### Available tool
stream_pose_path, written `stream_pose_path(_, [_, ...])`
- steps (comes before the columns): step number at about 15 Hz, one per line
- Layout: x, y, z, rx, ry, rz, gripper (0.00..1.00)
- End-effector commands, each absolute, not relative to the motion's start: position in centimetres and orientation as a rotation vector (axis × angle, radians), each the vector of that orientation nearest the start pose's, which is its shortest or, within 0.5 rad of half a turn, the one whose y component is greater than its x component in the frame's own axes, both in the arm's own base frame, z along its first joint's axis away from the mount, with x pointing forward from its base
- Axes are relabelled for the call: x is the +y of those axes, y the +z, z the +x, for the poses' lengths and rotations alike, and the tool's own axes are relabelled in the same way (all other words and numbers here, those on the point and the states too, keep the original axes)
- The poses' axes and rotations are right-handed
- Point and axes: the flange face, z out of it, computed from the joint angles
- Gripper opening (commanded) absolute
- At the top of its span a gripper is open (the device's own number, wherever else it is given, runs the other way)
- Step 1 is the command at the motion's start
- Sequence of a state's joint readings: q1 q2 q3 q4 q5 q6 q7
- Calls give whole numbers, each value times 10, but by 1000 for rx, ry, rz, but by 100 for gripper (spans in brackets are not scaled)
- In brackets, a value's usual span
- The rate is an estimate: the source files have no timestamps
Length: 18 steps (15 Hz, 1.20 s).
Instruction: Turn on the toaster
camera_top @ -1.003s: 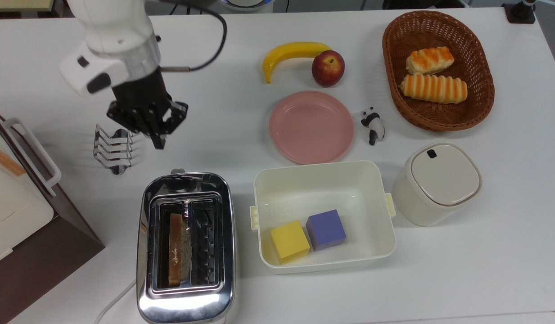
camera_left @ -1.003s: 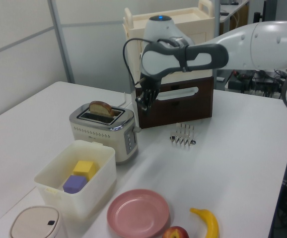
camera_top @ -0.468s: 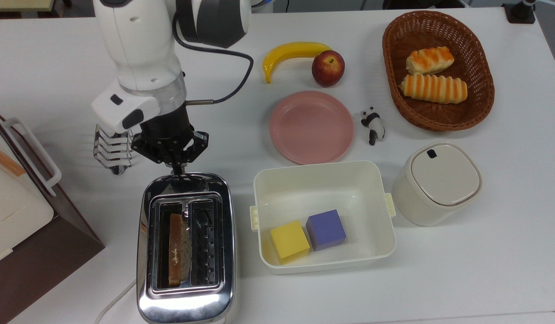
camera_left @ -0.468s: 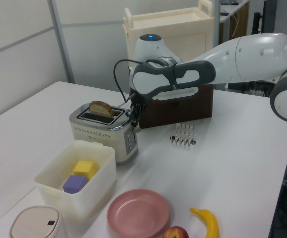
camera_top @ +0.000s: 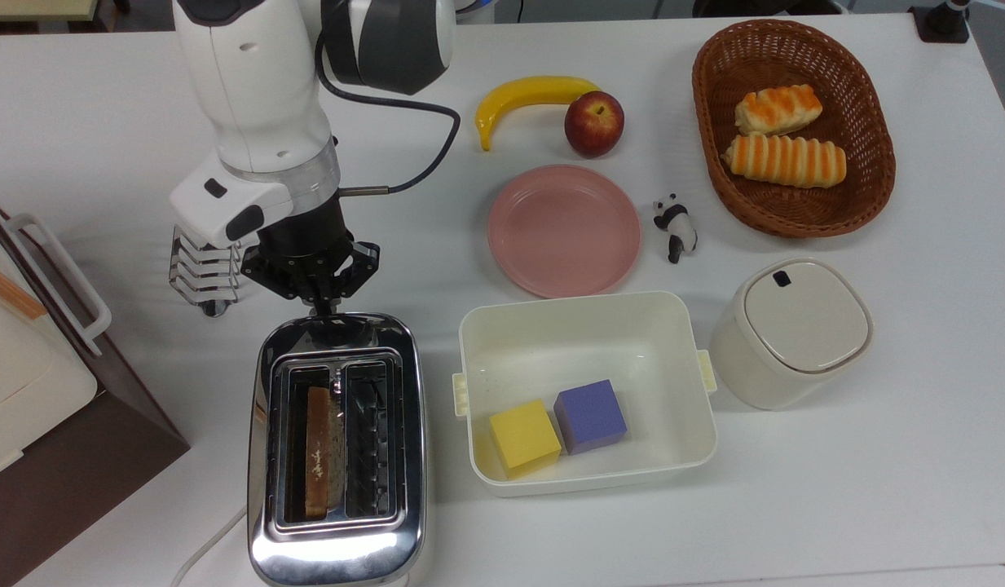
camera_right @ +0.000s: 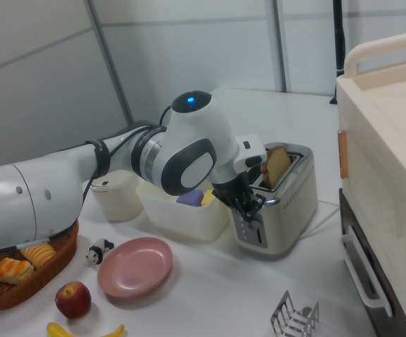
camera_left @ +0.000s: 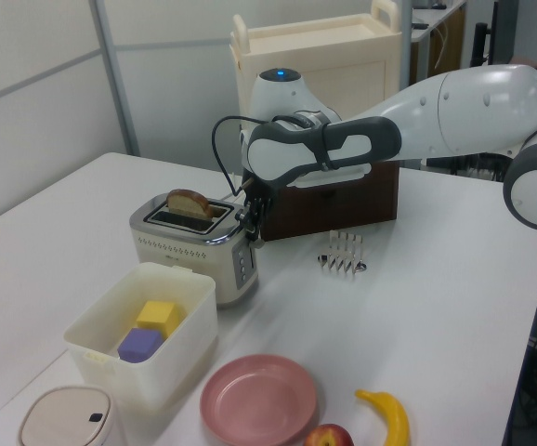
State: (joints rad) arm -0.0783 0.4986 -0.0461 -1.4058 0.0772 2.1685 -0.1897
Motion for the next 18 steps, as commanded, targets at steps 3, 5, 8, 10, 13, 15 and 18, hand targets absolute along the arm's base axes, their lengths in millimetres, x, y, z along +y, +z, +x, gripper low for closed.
stream_pose_path(3, [-84,430,714,-122,-397,-3113,0])
stream_pose_path(5, [-88,428,714,-116,-390,-3118,0])
stream_pose_path(8, [-89,417,715,-114,-366,-3120,0])
stream_pose_path(10, [-89,397,717,-117,-328,-3123,0])
stream_pose_path(13, [-92,372,718,-121,-274,-3126,0])
stream_pose_path(15, [-93,350,719,-112,-227,-3126,0])
stream_pose_path(18, [-93,334,721,-105,-254,-3130,0])
